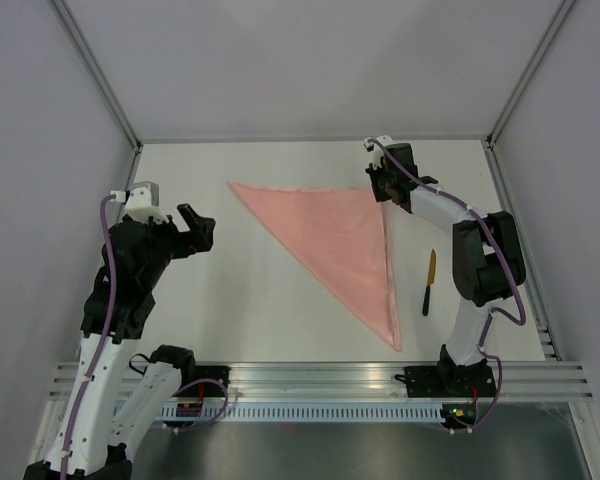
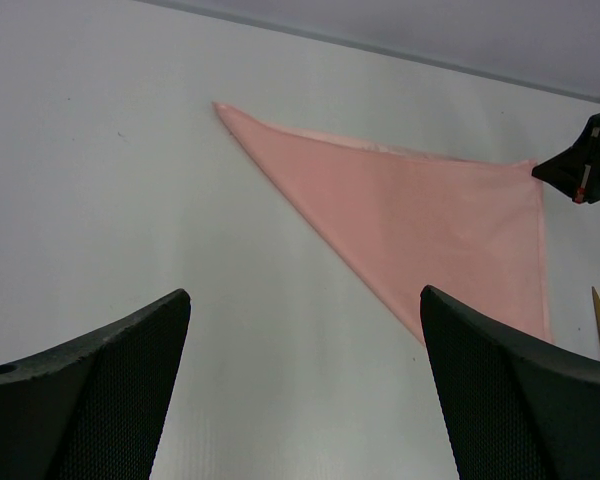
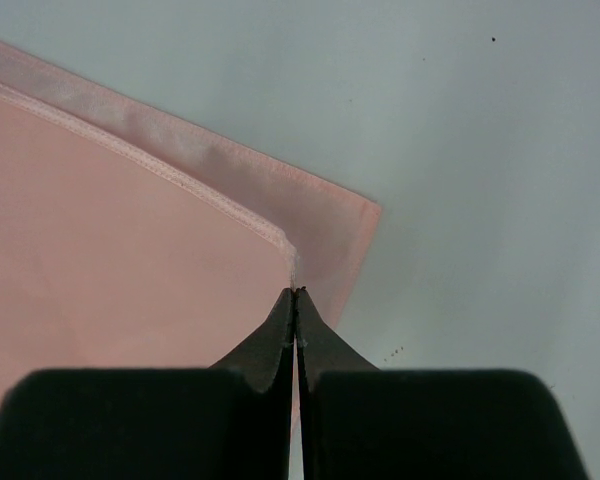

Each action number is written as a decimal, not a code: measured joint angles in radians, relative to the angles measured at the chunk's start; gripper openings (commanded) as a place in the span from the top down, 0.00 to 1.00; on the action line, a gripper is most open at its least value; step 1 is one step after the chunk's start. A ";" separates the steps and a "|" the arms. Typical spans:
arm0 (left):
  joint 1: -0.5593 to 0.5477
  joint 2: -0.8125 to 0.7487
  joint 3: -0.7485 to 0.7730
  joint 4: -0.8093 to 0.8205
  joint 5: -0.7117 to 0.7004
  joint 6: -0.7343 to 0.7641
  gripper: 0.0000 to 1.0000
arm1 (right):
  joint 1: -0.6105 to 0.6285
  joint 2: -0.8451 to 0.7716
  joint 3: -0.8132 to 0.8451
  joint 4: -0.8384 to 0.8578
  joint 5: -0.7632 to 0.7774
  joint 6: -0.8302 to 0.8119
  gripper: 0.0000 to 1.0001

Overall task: Fold the napkin, place the utensils inside, and roll it up
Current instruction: Fold the napkin at the center of the board.

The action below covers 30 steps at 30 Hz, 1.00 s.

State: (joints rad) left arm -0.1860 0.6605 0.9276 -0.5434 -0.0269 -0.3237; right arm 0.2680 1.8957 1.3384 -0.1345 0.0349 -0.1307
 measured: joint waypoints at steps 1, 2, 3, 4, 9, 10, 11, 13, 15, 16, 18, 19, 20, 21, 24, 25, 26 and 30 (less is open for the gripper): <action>0.001 0.000 0.000 0.000 0.002 0.000 0.00 | -0.002 0.000 0.000 0.001 0.000 0.000 1.00; 0.001 0.000 0.000 0.000 0.003 0.000 0.00 | -0.004 0.000 0.000 0.001 0.000 0.000 1.00; 0.001 0.000 0.000 0.000 0.003 0.000 0.00 | -0.006 0.000 0.000 0.000 0.000 0.001 1.00; 0.001 0.000 0.000 0.000 0.003 0.000 0.00 | -0.008 0.000 0.000 0.000 0.000 0.002 1.00; 0.001 0.000 -0.001 0.000 0.003 0.000 0.00 | -0.018 0.000 0.002 0.001 -0.001 0.004 0.99; 0.001 0.000 -0.001 0.000 0.003 0.000 0.00 | -0.019 0.000 0.002 0.001 -0.001 0.004 1.00; 0.001 0.000 -0.002 0.000 0.003 0.000 0.00 | -0.020 0.000 0.002 0.001 -0.001 0.005 1.00; 0.001 0.001 -0.002 0.000 0.003 0.000 0.00 | -0.023 0.000 0.003 0.001 -0.002 0.007 1.00; 0.001 0.001 -0.002 0.000 0.003 0.000 0.00 | -0.026 0.000 0.004 0.001 -0.003 0.008 1.00; 0.001 0.001 -0.002 0.000 0.003 0.000 0.00 | -0.027 0.000 0.004 0.001 -0.003 0.008 0.99; 0.001 0.001 -0.002 0.000 0.003 0.000 0.00 | -0.030 0.000 0.005 0.002 -0.004 0.011 1.00; 0.001 0.001 -0.002 0.000 0.003 0.000 0.00 | -0.032 0.000 0.005 0.003 -0.005 0.011 1.00; 0.001 0.001 -0.002 0.000 0.003 0.000 0.00 | -0.033 0.000 0.005 0.004 -0.006 0.012 1.00; 0.001 0.001 -0.002 0.000 0.003 0.000 0.00 | -0.035 0.000 0.005 0.005 -0.008 0.013 1.00; 0.001 0.001 -0.002 0.000 0.003 0.000 0.00 | -0.041 0.000 0.005 0.008 -0.011 0.014 1.00; 0.001 0.001 -0.002 0.000 0.003 0.000 0.00 | -0.042 0.000 0.005 0.008 -0.011 0.015 1.00; 0.002 0.001 -0.002 0.000 0.003 0.000 0.00 | -0.043 0.000 0.005 0.008 -0.011 0.015 0.99; 0.002 0.001 -0.002 0.000 0.003 0.000 0.00 | -0.045 0.001 0.005 0.008 -0.011 0.021 1.00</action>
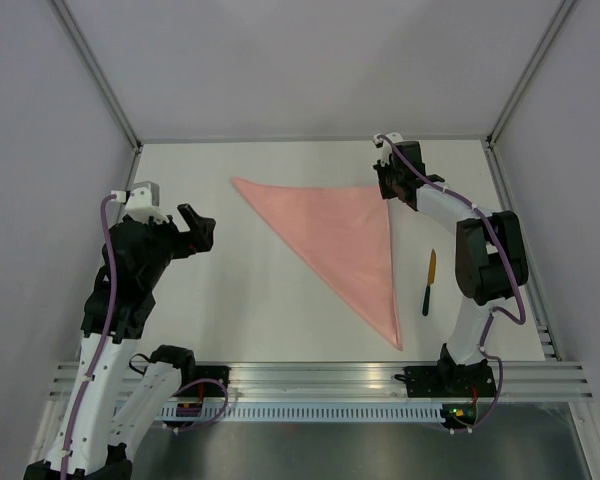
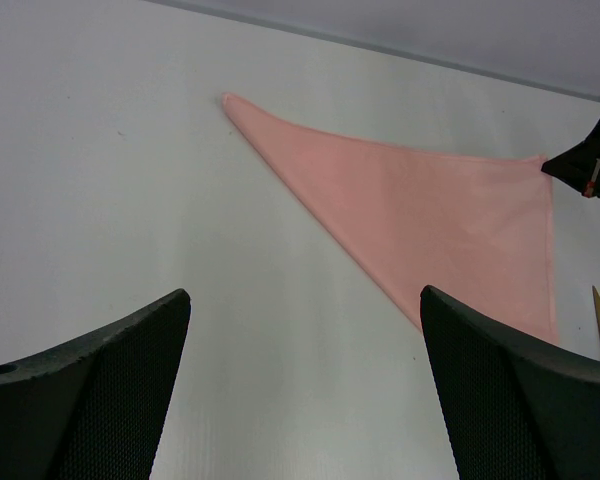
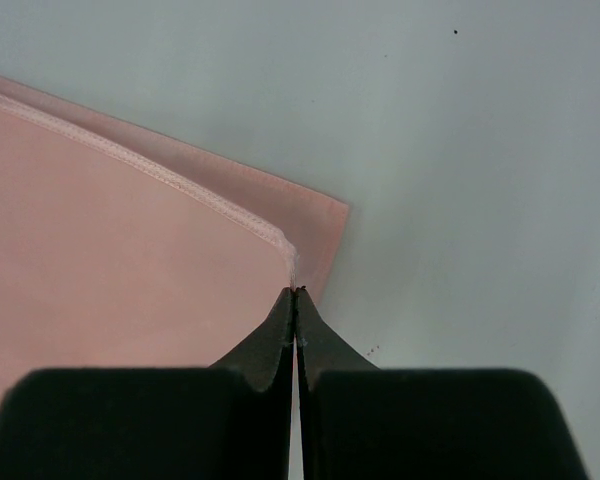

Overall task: Fold the napkin, place the utensils inside, and roll it up
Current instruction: Fold the napkin at the center of the board.

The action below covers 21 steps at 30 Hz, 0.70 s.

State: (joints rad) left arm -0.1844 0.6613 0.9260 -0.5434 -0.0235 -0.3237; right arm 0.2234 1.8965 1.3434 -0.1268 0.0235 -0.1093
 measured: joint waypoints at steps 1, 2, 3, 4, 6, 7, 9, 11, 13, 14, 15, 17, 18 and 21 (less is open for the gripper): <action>0.000 0.000 0.000 0.000 0.000 0.000 0.00 | 0.000 0.001 0.000 0.000 0.000 0.000 1.00; 0.000 0.000 0.000 0.000 0.000 0.000 0.00 | 0.000 0.001 0.000 0.000 0.000 0.000 1.00; 0.000 0.000 0.000 0.000 0.000 0.000 0.00 | -0.001 0.002 0.000 0.000 0.000 0.000 1.00; 0.000 0.000 0.000 0.000 0.000 0.000 0.00 | -0.001 0.003 0.000 0.000 0.000 0.000 1.00; 0.000 0.000 0.000 0.000 0.000 0.000 0.00 | -0.002 0.003 0.000 0.000 0.000 0.000 1.00; 0.000 0.000 0.000 0.000 0.000 0.000 0.00 | -0.002 0.004 0.001 0.000 0.000 0.000 1.00; 0.001 0.000 0.000 0.000 0.000 0.000 0.00 | -0.003 0.008 0.008 -0.001 0.000 0.000 1.00; 0.003 0.000 0.000 0.000 0.001 0.000 0.00 | -0.004 0.016 0.019 0.000 0.000 0.000 1.00; 0.005 0.000 0.000 0.000 0.000 0.000 0.00 | -0.004 0.019 0.023 -0.001 0.000 0.001 1.00; 0.005 0.000 0.000 0.000 0.001 0.000 0.00 | -0.004 0.021 0.026 -0.002 0.000 0.001 1.00; 0.005 0.000 0.000 0.000 0.001 0.000 0.00 | -0.004 0.023 0.030 -0.003 0.000 0.001 1.00; 0.005 0.000 0.000 0.000 0.001 0.000 0.00 | -0.004 0.028 0.039 -0.003 0.000 0.000 0.99; 0.005 0.000 0.000 0.000 0.001 0.000 0.00 | -0.004 0.032 0.043 -0.003 0.000 0.001 1.00; 0.005 0.000 0.000 0.000 0.001 0.000 0.00 | -0.005 0.039 0.045 -0.004 0.000 0.000 1.00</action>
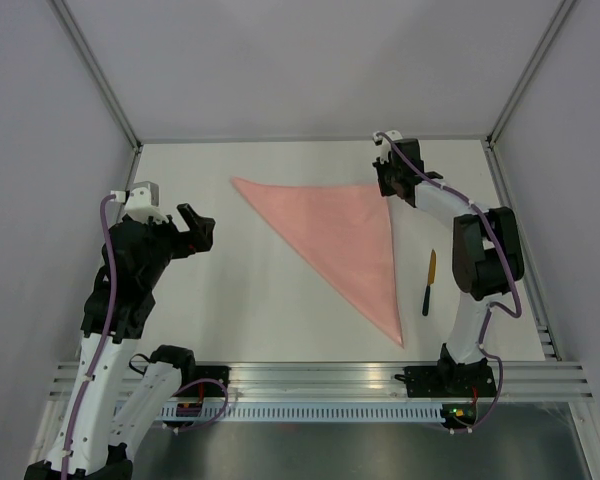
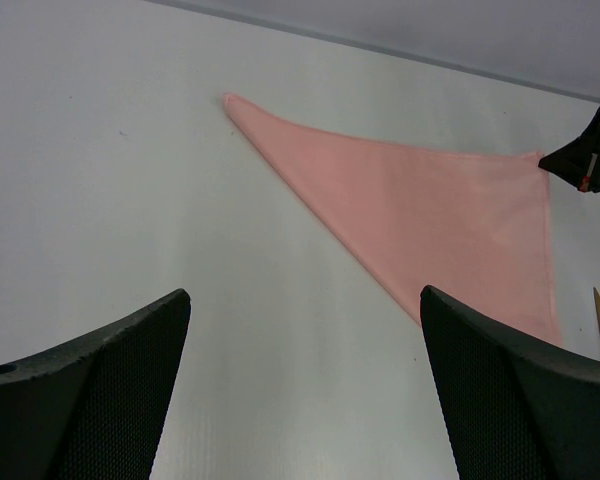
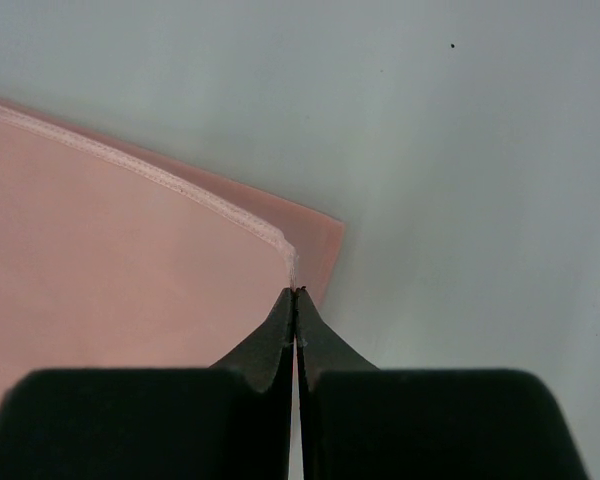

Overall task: Fold the napkin, place the utensils inside, and roll it up
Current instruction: Fold the napkin at the center of the board.

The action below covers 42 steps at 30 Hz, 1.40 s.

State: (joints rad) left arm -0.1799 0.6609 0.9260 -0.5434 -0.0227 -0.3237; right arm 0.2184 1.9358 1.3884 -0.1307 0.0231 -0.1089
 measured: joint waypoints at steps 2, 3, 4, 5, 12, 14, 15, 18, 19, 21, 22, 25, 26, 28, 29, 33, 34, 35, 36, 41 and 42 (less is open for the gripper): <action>0.000 0.000 0.000 0.000 0.000 0.000 0.00 | 0.000 0.007 0.000 0.001 0.000 0.000 0.99; 0.000 0.000 0.000 0.000 0.000 0.000 0.00 | 0.000 0.011 0.000 0.001 0.000 0.000 1.00; 0.000 0.000 0.000 0.000 0.000 0.000 0.00 | 0.000 0.015 0.000 0.000 0.000 0.000 0.99; 0.000 0.000 0.000 0.000 0.000 0.000 0.00 | 0.000 0.019 0.000 0.000 0.000 0.000 0.99; 0.000 0.000 0.000 0.000 0.000 0.000 0.00 | 0.000 0.048 0.000 -0.004 0.001 0.000 0.99; 0.000 0.000 0.000 0.000 0.000 0.000 0.00 | -0.001 0.052 0.000 -0.005 0.002 0.003 0.86; 0.000 0.000 0.000 0.000 0.000 0.000 0.00 | -0.002 0.055 0.003 -0.006 0.003 0.003 0.81; 0.000 0.000 0.000 0.000 0.000 0.000 0.00 | -0.008 0.071 0.019 -0.013 0.009 0.011 0.63; 0.000 0.000 0.000 0.000 0.000 0.000 0.00 | -0.010 0.076 0.026 -0.013 0.010 0.012 0.57; 0.000 0.000 0.000 0.000 0.000 0.000 0.00 | -0.017 0.088 0.039 -0.017 0.013 0.014 0.56; 0.000 0.000 0.000 0.000 0.000 0.000 0.00 | -0.021 0.092 0.045 -0.019 0.013 0.015 0.56; 0.000 0.000 0.000 0.000 0.000 0.000 0.00 | -0.032 0.097 0.053 -0.026 0.018 0.016 0.55; 0.000 0.000 0.000 0.000 0.000 0.000 0.00 | -0.037 0.096 0.055 -0.029 0.022 0.018 0.55; 0.000 0.000 0.000 0.000 0.000 0.000 0.00 | -0.047 0.093 0.054 -0.040 0.027 0.023 0.55; 0.000 0.000 0.000 0.000 0.000 0.000 0.00 | -0.054 0.087 0.050 -0.049 0.028 0.027 0.55; 0.000 -0.003 0.000 0.000 0.010 0.000 0.00 | -0.095 0.001 -0.042 -0.081 0.028 0.037 0.56; 0.000 -0.003 0.000 0.000 0.013 0.000 0.00 | -0.108 -0.035 -0.081 -0.095 0.027 0.037 0.56; 0.000 -0.003 0.000 0.000 0.018 0.000 0.00 | -0.121 -0.076 -0.122 -0.109 0.027 0.037 0.56; 0.000 -0.003 0.000 0.000 0.025 0.000 0.00 | -0.134 -0.117 -0.167 -0.117 0.022 0.035 0.56; 0.000 -0.003 0.000 0.000 0.037 0.000 0.00 | -0.202 -0.291 -0.335 -0.215 -0.026 0.006 0.56; 0.000 -0.003 0.000 0.000 0.043 0.000 0.00 | -0.211 -0.315 -0.361 -0.236 -0.035 -0.003 0.57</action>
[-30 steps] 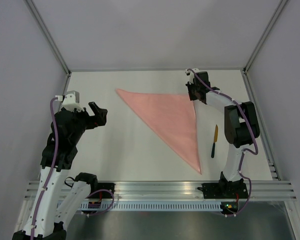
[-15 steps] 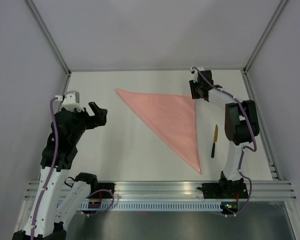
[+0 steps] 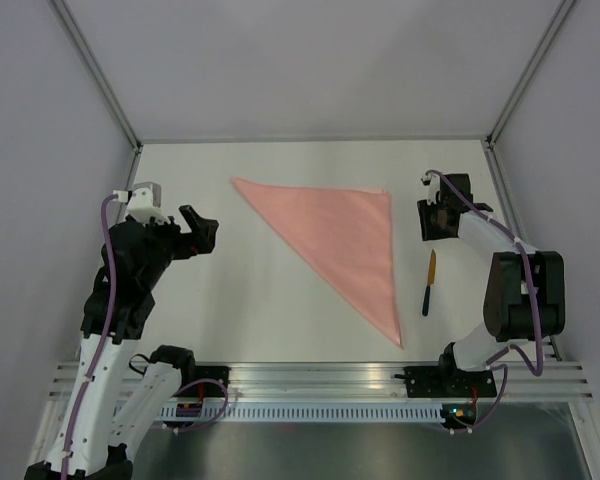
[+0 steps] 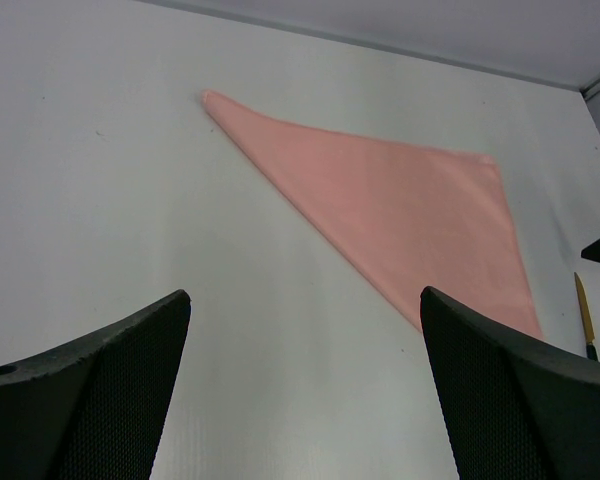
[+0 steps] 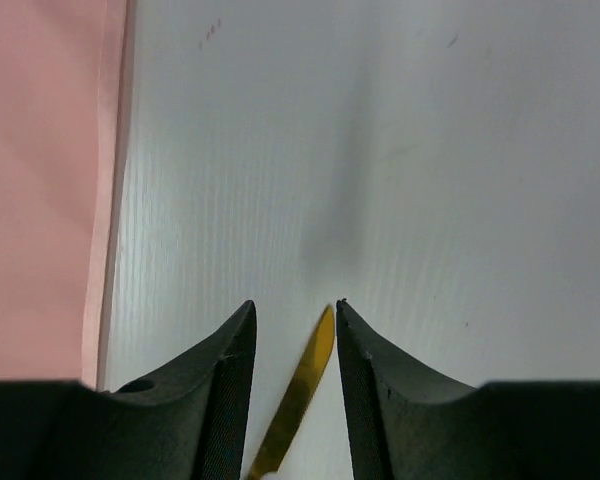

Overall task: Fold the napkin, place the utensils inside, and roll it up
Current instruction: Fold the napkin at the center of the board, then pick up the knife at the center of the board.

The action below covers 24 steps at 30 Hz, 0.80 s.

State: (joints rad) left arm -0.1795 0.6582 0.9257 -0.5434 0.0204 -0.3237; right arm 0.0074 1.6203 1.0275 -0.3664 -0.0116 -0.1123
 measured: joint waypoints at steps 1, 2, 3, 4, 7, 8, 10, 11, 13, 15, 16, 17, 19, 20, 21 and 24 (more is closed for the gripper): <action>0.000 0.000 0.000 0.000 0.006 0.000 0.00 | -0.005 -0.019 -0.022 -0.021 -0.011 -0.014 0.57; 0.000 0.000 0.000 0.000 0.010 0.000 0.00 | -0.010 -0.033 -0.039 -0.040 -0.019 -0.027 0.57; 0.000 0.000 0.000 0.000 0.013 0.000 0.00 | -0.014 -0.045 -0.057 -0.060 -0.031 -0.043 0.57; 0.000 0.000 0.000 0.000 0.016 0.000 0.00 | -0.017 -0.055 -0.072 -0.081 -0.041 -0.059 0.57; 0.000 0.000 0.000 0.000 0.017 0.000 0.00 | -0.026 -0.069 -0.092 -0.143 -0.072 -0.100 0.58; 0.000 0.000 0.000 0.000 0.017 0.000 0.00 | -0.026 -0.069 -0.093 -0.159 -0.081 -0.112 0.59; 0.000 0.000 0.000 0.000 0.017 0.000 0.00 | -0.027 -0.069 -0.094 -0.185 -0.093 -0.135 0.59; 0.000 0.000 0.000 0.000 0.017 0.000 0.00 | -0.027 -0.069 -0.094 -0.196 -0.099 -0.148 0.59; 0.000 0.000 0.000 0.000 0.017 0.000 0.00 | -0.027 -0.069 -0.094 -0.220 -0.110 -0.174 0.59; 0.000 0.000 0.000 0.000 0.017 0.000 0.00 | -0.027 -0.069 -0.094 -0.243 -0.118 -0.196 0.59; 0.000 0.000 0.000 0.000 0.017 0.000 0.00 | -0.027 -0.069 -0.095 -0.253 -0.123 -0.208 0.60; 0.000 0.000 0.000 0.000 0.017 0.000 0.00 | -0.027 -0.069 -0.098 -0.262 -0.124 -0.219 0.60; 0.000 0.000 0.000 0.000 0.017 0.000 0.00 | -0.027 -0.069 -0.108 -0.274 -0.129 -0.239 0.60; 0.000 0.001 0.000 0.000 0.017 0.000 0.00 | -0.027 -0.069 -0.116 -0.284 -0.131 -0.250 0.60; 0.000 0.001 0.000 0.000 0.017 0.000 0.00 | -0.027 -0.069 -0.124 -0.293 -0.131 -0.261 0.60; 0.000 0.004 0.000 0.000 0.017 0.000 0.00 | -0.027 -0.069 -0.142 -0.318 -0.132 -0.291 0.60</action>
State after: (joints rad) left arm -0.1795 0.6624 0.9257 -0.5434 0.0372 -0.3241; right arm -0.0200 1.5509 0.8860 -0.6846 -0.1432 -0.4038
